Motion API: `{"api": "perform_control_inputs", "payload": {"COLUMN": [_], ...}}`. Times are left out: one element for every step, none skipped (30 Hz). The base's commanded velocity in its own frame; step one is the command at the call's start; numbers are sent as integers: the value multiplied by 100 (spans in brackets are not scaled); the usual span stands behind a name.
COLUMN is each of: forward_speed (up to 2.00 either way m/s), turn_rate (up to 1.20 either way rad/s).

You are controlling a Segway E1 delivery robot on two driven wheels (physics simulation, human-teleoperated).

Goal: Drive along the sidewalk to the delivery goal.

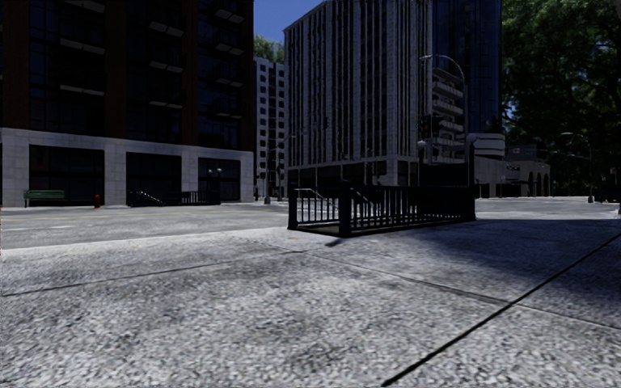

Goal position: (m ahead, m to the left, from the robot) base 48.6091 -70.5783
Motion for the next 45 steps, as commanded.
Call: {"api": "perform_control_inputs", "payload": {"forward_speed": [200,200,200,200,200,200,200,200,200,200,200,200,200,200,200,200,200,200,200,200,200,200,200,200,200,200,200,200,200,200,200,200,200,200,200,200,200,200,200,200,200,200,200,200,200], "turn_rate": [-51,-51,-51,-51,-51,-51,-51,-51,-51,-51,-51,-51,-51,-51,-51,-51,-51,-51,-51,-51,-51,-51,-51,-51,-51,-51,-51,-51,-51,-51,-51,-51,-51,-51,-51,-51,-51,-51,-51,-51,-51,-51,-51,-51,-51]}}
